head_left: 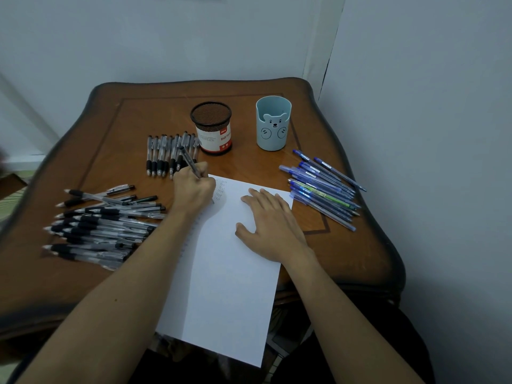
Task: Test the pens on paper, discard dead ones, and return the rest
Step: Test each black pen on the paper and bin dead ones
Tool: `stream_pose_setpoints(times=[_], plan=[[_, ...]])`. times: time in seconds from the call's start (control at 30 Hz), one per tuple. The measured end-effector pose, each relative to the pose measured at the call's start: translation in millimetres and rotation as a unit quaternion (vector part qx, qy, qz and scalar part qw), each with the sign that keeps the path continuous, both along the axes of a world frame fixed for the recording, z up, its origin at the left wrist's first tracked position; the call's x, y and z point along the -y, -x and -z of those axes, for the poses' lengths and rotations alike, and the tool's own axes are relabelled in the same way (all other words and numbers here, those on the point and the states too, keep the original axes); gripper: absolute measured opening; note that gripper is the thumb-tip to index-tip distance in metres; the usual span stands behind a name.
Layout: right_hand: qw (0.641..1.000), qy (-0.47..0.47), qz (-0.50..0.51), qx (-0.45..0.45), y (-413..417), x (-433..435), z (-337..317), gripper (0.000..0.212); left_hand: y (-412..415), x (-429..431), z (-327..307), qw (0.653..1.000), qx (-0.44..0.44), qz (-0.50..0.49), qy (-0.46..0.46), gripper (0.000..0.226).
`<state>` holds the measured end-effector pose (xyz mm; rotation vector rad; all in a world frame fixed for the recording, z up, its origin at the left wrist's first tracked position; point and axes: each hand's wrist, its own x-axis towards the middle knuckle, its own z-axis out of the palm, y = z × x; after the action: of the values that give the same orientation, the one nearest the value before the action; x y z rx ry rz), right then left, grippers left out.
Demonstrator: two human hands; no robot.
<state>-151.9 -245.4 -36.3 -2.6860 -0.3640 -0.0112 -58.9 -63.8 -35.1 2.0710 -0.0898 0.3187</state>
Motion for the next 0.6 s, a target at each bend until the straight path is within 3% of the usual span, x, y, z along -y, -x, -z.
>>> stream_pose_setpoints(times=[0.4,0.6], plan=[[1.0,0.002,0.002,-0.001,-0.2,-0.5,-0.1,0.063,0.8,0.4,2.1,1.0,0.015,0.012,-0.014,0.025],[1.0,0.0,0.002,0.0,0.5,-1.1,0.0,0.062,0.3,0.2,1.3,1.0,0.019,0.017,-0.007,0.035]])
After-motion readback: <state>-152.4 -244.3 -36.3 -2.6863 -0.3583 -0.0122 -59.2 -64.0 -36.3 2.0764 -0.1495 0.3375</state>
